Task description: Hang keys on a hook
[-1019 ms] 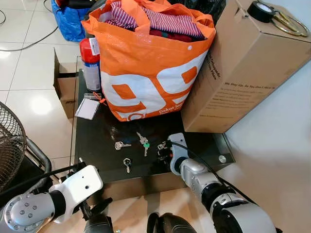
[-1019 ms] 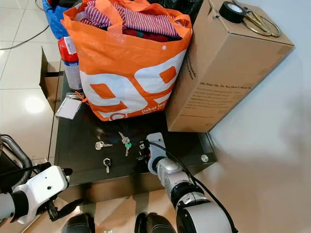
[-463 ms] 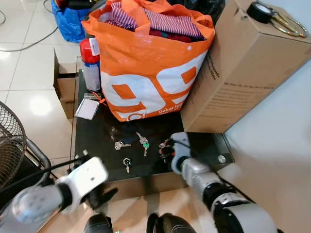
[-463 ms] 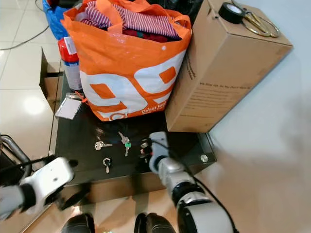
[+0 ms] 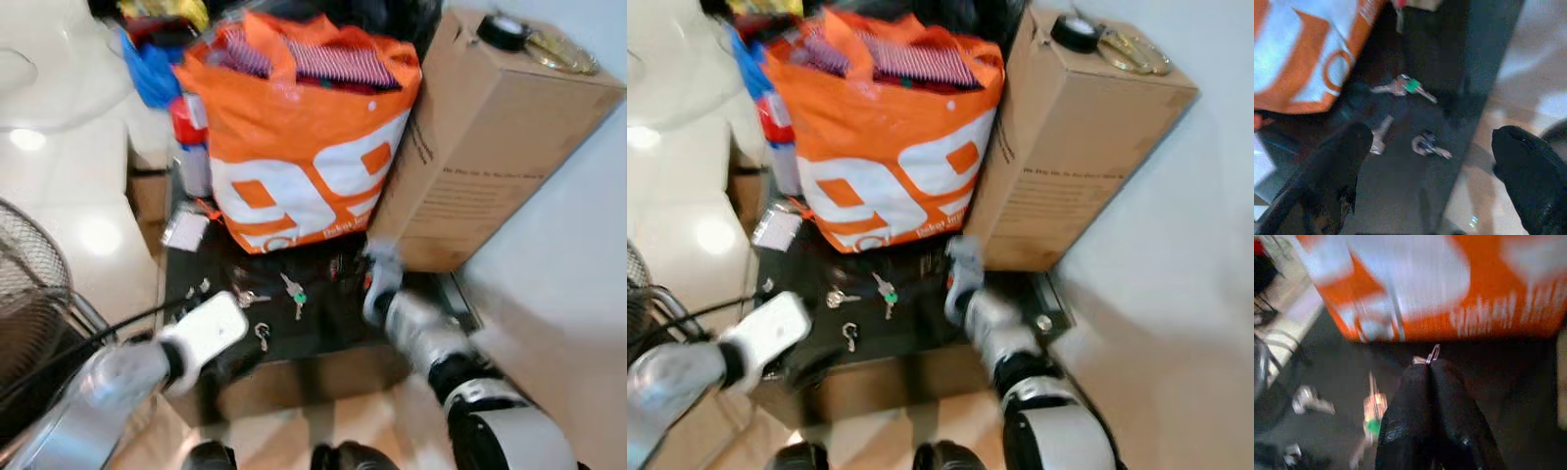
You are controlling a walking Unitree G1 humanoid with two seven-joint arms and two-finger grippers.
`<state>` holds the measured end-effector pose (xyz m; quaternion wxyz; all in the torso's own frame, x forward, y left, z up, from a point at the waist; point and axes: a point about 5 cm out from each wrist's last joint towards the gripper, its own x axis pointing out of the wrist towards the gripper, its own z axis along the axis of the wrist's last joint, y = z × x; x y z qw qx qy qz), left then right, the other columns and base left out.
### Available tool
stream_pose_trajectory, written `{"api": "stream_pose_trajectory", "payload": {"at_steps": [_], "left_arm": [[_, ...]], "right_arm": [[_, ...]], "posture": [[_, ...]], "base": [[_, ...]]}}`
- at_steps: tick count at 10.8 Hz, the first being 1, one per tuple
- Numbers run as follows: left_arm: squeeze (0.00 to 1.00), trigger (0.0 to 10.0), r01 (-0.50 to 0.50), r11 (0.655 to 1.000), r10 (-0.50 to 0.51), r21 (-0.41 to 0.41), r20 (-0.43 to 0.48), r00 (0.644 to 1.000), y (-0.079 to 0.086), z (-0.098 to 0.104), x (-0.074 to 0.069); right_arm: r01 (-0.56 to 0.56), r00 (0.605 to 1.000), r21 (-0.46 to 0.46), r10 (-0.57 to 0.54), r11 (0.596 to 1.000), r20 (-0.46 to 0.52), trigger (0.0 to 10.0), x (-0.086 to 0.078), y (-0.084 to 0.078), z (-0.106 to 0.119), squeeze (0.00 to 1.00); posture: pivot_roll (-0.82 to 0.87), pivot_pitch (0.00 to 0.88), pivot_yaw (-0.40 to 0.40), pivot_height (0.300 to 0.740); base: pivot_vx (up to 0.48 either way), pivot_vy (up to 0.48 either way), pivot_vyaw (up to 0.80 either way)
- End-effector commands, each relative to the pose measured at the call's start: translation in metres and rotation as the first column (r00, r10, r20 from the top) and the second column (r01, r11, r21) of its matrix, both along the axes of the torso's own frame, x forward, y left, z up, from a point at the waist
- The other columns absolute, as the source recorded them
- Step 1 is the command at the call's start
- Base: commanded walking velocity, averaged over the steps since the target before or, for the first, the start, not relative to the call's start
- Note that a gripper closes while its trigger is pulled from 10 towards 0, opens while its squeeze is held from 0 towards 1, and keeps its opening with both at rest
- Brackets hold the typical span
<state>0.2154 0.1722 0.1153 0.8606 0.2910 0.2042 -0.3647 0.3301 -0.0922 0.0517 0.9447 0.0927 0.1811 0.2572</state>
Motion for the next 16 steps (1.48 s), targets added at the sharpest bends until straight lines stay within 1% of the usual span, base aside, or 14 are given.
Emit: {"api": "stream_pose_trajectory", "payload": {"at_steps": [1, 2, 3, 4, 6, 7, 8, 9, 11, 12, 13, 14, 15, 16], "left_arm": [[0.0, 10.0, -0.017, 1.0, 0.017, -0.012, 0.023, 1.0, -0.003, -0.001, 0.004], [0.0, 10.0, -0.08, 0.994, 0.085, -0.079, 0.063, 0.994, -0.005, 0.004, 0.011], [0.0, 10.0, -0.113, 0.984, 0.125, -0.135, 0.086, 0.988, -0.009, 0.006, 0.015], [0.0, 10.0, -0.111, 0.983, 0.125, -0.147, 0.09, 0.988, -0.011, 0.005, 0.017], [0.0, 10.0, -0.106, 0.982, 0.123, -0.158, 0.104, 0.987, -0.014, 0.005, 0.023], [0.0, 10.0, -0.099, 0.982, 0.117, -0.16, 0.108, 0.987, -0.016, 0.005, 0.024], [0.0, 10.0, -0.099, 0.981, 0.119, -0.167, 0.113, 0.986, -0.016, 0.006, 0.026], [0.0, 10.0, -0.102, 0.98, 0.123, -0.173, 0.115, 0.986, -0.016, 0.005, 0.026], [0.0, 10.0, -0.103, 0.977, 0.128, -0.185, 0.127, 0.984, -0.017, 0.004, 0.028], [0.0, 10.0, -0.105, 0.976, 0.135, -0.191, 0.153, 0.979, -0.017, 0.006, 0.031], [0.0, 10.0, -0.13, 0.96, 0.176, -0.246, 0.176, 0.968, -0.018, 0.014, 0.034], [0.0, 10.0, -0.186, 0.931, 0.252, -0.314, 0.185, 0.95, -0.018, 0.022, 0.037], [0.0, 10.0, -0.215, 0.906, 0.299, -0.366, 0.192, 0.935, -0.018, 0.026, 0.04], [0.0, 10.0, -0.232, 0.893, 0.33, -0.386, 0.209, 0.921, -0.017, 0.029, 0.044]], "right_arm": [[0.005, 1.0, 0.013, -0.005, 1.0, 0.021, 0.0, -0.001, -0.012, 0.005, 0.0], [0.015, 0.995, 0.054, -0.02, 0.998, 0.095, 0.0, -0.003, -0.025, 0.024, 0.0], [0.033, 0.99, 0.089, -0.045, 0.995, 0.134, 0.0, -0.009, -0.035, 0.036, 0.0], [0.035, 0.988, 0.11, -0.051, 0.993, 0.144, 0.0, -0.015, -0.038, 0.04, 0.0], [0.0, 0.99, 0.189, -0.027, 0.982, 0.14, 0.0, -0.034, -0.033, 0.048, 0.0], [-0.007, 0.991, 0.207, -0.021, 0.978, 0.133, 0.0, -0.038, -0.03, 0.051, 0.0], [-0.021, 0.988, 0.255, -0.018, 0.967, 0.15, 0.0, -0.041, -0.028, 0.06, 0.0], [-0.038, 0.986, 0.278, -0.009, 0.96, 0.164, 0.0, -0.043, -0.028, 0.065, 0.0], [-0.069, 0.982, 0.286, 0.015, 0.956, 0.189, 0.0, -0.047, -0.029, 0.074, 0.0], [-0.071, 0.978, 0.283, 0.012, 0.957, 0.206, 0.0, -0.047, -0.032, 0.082, 0.0], [-0.06, 0.972, 0.28, -0.008, 0.958, 0.237, 0.0, -0.048, -0.037, 0.091, 0.0], [-0.047, 0.961, 0.294, -0.036, 0.955, 0.273, 0.0, -0.054, -0.042, 0.104, 0.0], [-0.037, 0.956, 0.322, -0.06, 0.946, 0.288, 0.0, -0.06, -0.044, 0.11, 0.0], [-0.028, 0.954, 0.339, -0.075, 0.94, 0.289, 0.0, -0.063, -0.044, 0.112, 0.0]], "posture": [[0.05, 0.0, -0.13, 0.74], [0.03, 0.0, -0.114, 0.74], [0.03, 0.0, -0.102, 0.74], [0.03, 0.0, -0.098, 0.74], [0.02, 0.0, -0.089, 0.74], [0.02, 0.0, -0.088, 0.74], [0.01, 0.0, -0.09, 0.74], [0.01, 0.0, -0.091, 0.74], [0.01, 0.0, -0.091, 0.74], [0.01, 0.0, -0.088, 0.74], [0.0, 0.0, -0.078, 0.74], [0.01, 0.0, -0.07, 0.74], [0.01, 0.0, -0.067, 0.74], [0.02, 0.0, -0.063, 0.74]], "base": [[0.0, 0.0, 0.0], [0.0, 0.0, 0.0], [0.0, 0.0, 0.0], [0.0, 0.0, 0.0], [0.0, 0.0, 0.0], [0.0, 0.0, 0.0], [0.0, 0.0, 0.0], [0.0, 0.0, 0.0], [0.0, 0.0, 0.0], [0.0, 0.0, 0.0], [0.0, 0.0, 0.0], [0.0, 0.0, 0.0], [0.0, 0.0, 0.0], [0.0, 0.0, 0.0]]}}
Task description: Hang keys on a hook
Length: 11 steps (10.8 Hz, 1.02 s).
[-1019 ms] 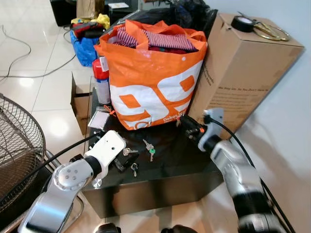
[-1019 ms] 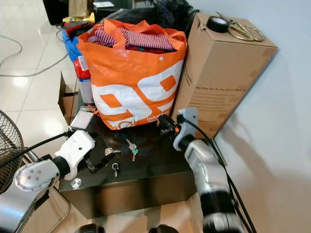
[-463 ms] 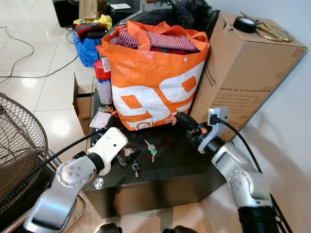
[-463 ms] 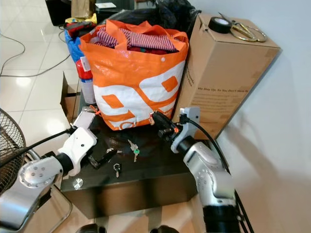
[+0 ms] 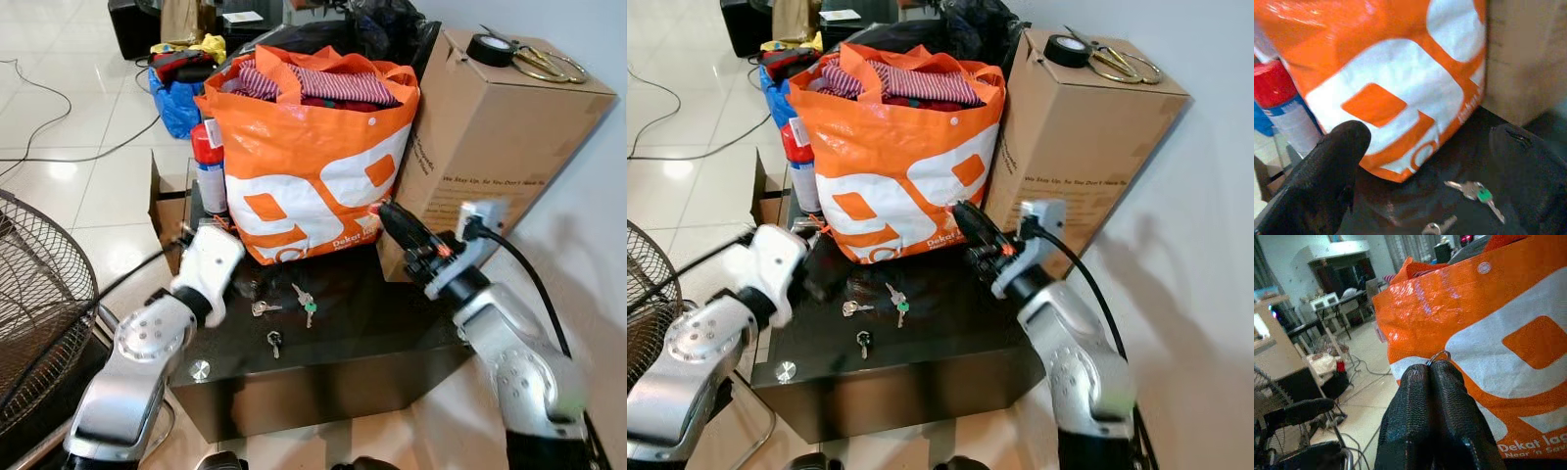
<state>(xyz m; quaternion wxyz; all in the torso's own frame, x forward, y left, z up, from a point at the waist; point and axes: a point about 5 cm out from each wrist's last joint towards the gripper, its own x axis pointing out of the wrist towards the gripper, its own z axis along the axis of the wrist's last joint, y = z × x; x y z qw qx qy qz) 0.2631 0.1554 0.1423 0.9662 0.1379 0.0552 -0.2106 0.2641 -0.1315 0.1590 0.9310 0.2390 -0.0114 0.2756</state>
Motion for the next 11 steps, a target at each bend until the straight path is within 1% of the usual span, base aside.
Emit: {"api": "stream_pose_trajectory", "payload": {"at_steps": [1, 2, 3, 4, 6, 7, 9, 11], "left_arm": [[0.0, 10.0, -0.07, 0.997, 0.072, -0.035, 0.058, 0.996, 0.005, 0.007, 0.01], [0.0, 10.0, -0.076, 0.996, 0.079, -0.045, 0.063, 0.995, 0.006, 0.008, 0.013], [0.0, 10.0, -0.044, 0.998, 0.047, -0.035, 0.065, 0.997, 0.004, 0.007, 0.018], [0.0, 10.0, -0.001, 1.0, 0.001, -0.005, 0.063, 0.998, -0.001, 0.005, 0.021], [0.0, 10.0, -0.015, 1.0, 0.016, -0.017, 0.073, 0.997, -0.002, 0.006, 0.028], [0.0, 10.0, -0.014, 1.0, 0.014, 0.0, 0.086, 0.996, -0.001, 0.007, 0.031], [0.0, 10.0, -0.026, 1.0, 0.024, 0.015, 0.093, 0.995, 0.003, 0.007, 0.036], [0.0, 10.0, -0.029, 0.999, 0.027, 0.021, 0.093, 0.995, 0.002, 0.006, 0.034]], "right_arm": [[0.068, 0.998, 0.081, -0.066, 0.994, -0.022, 0.4, -0.006, -0.001, -0.001, 0.0], [0.097, 0.995, 0.084, -0.093, 0.992, -0.042, 3.4, -0.007, 0.0, -0.004, 0.0], [0.168, 0.983, 0.087, -0.161, 0.982, -0.086, 10.0, -0.007, 0.0, -0.011, 0.0], [0.243, 0.966, 0.148, -0.225, 0.959, -0.13, 10.0, -0.008, -0.005, -0.014, 0.0], [0.313, 0.945, 0.244, -0.276, 0.918, -0.176, 10.0, -0.007, -0.011, -0.015, 0.0], [0.315, 0.945, 0.243, -0.281, 0.917, -0.166, 10.0, -0.004, -0.009, -0.012, 0.0], [0.324, 0.942, 0.246, -0.288, 0.913, -0.173, 10.0, 0.004, -0.007, -0.011, 0.0], [0.313, 0.945, 0.246, -0.277, 0.917, -0.172, 10.0, 0.007, -0.005, -0.009, 0.0]], "posture": [[0.02, 0.0, -0.036, 0.74], [0.0, 0.0, -0.01, 0.74], [-0.03, 0.0, 0.023, 0.74], [-0.03, 0.0, 0.025, 0.74], [-0.04, 0.0, 0.042, 0.74], [-0.04, 0.0, 0.053, 0.74], [-0.01, 0.0, 0.04, 0.74], [-0.01, 0.0, 0.029, 0.74]], "base": [[0.0, 0.0, 0.0], [0.0, 0.0, 0.0], [0.0, 0.0, 0.0], [0.0, 0.0, 0.0], [0.0, 0.0, 0.0], [0.0, 0.0, 0.0], [0.0, 0.0, 0.0], [0.0, 0.0, 0.0]]}}
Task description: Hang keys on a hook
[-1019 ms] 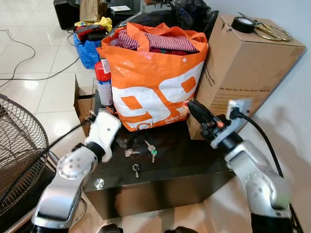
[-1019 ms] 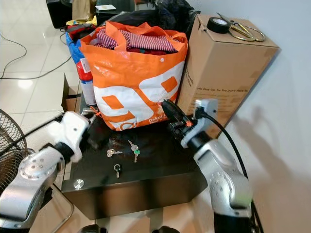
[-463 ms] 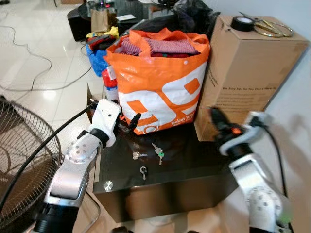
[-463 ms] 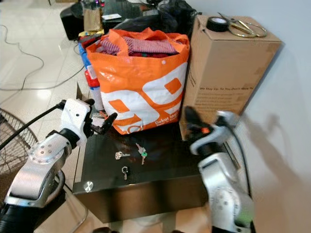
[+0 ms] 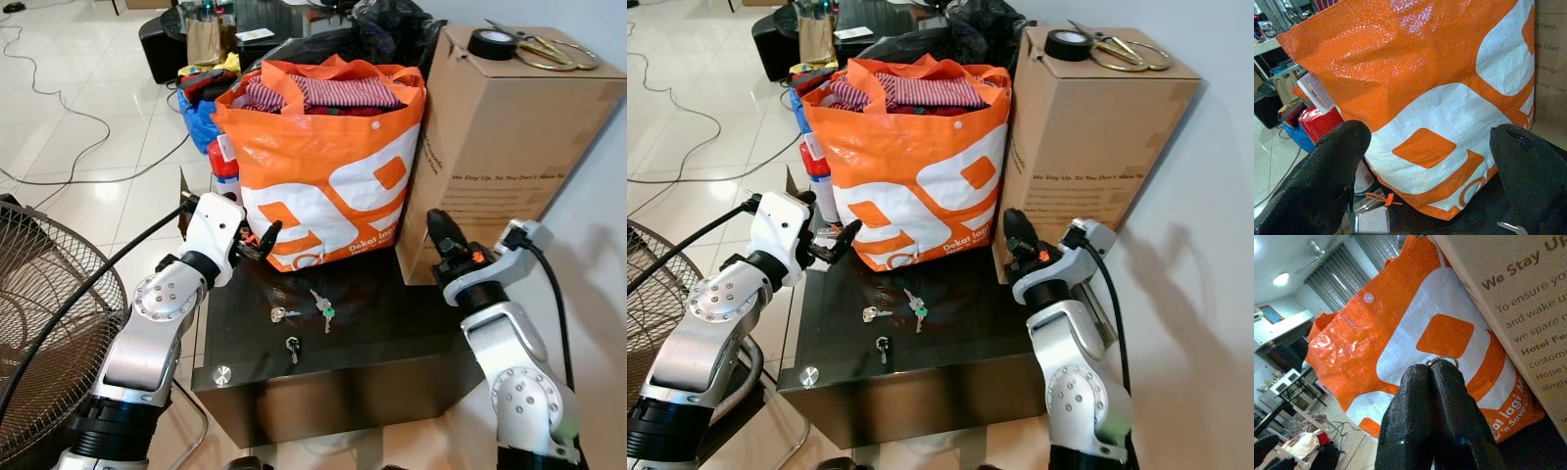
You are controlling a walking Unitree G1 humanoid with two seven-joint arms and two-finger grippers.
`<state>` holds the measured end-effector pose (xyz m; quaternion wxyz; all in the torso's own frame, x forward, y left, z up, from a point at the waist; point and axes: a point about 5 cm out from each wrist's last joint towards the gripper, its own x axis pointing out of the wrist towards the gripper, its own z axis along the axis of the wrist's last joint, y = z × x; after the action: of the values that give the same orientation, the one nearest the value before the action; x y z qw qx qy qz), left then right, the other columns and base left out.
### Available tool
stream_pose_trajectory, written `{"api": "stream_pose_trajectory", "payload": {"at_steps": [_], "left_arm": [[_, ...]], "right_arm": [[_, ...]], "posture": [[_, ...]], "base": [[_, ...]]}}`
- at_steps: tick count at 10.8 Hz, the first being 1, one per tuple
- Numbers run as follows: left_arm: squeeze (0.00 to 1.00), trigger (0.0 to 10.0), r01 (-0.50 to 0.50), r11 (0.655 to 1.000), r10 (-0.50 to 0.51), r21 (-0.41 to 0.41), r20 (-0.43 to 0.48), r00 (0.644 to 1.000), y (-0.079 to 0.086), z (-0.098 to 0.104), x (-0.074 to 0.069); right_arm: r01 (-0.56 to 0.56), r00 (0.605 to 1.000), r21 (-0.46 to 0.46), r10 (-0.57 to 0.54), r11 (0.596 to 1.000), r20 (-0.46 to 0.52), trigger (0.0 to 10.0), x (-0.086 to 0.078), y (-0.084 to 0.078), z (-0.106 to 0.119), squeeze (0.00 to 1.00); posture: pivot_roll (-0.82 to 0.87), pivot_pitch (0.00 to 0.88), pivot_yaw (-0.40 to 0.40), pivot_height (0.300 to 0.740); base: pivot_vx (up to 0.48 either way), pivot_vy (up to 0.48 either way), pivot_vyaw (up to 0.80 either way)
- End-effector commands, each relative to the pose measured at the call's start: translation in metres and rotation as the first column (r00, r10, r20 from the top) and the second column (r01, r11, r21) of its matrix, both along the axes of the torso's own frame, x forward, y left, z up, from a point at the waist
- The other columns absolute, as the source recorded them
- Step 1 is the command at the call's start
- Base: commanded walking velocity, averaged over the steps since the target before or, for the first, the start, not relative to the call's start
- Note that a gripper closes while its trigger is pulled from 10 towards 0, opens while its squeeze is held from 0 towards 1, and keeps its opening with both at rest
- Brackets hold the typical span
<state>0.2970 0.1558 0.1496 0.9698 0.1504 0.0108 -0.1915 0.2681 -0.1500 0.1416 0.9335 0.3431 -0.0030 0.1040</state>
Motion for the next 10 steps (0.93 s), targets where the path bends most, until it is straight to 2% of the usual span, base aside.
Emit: {"api": "stream_pose_trajectory", "payload": {"at_steps": [1, 3, 10], "left_arm": [[0.0, 10.0, -0.008, 1.0, 0.008, 0.02, -0.003, 1.0, 0.0027, -0.0019, -0.0002], [0.0, 10.0, -0.011, 1.0, 0.012, 0.026, -0.002, 1.0, 0.0026, -0.0031, -0.0009], [0.0, 10.0, -0.014, 0.999, 0.014, 0.03, -0.002, 1.0, 0.0009, -0.0049, -0.0041]], "right_arm": [[-0.014, 0.999, 0.061, 0.012, 0.998, 0.035, 10.0, 0.0046, 0.0137, 0.0088, 0.0], [-0.023, 0.999, 0.04, 0.022, 0.999, 0.032, 10.0, 0.0052, 0.0144, 0.0087, 0.0], [-0.029, 0.999, 0.028, 0.029, 0.999, 0.024, 10.0, 0.0035, 0.0128, 0.0082, 0.0]], "posture": [[0.0, 0.0, 0.018, 0.74], [0.0, 0.0, 0.014, 0.74], [0.0, 0.0, 0.002, 0.74]], "base": [[0.0, 0.0, 0.0], [0.0, 0.0, 0.0], [-0.243, 0.0, 0.0]]}}
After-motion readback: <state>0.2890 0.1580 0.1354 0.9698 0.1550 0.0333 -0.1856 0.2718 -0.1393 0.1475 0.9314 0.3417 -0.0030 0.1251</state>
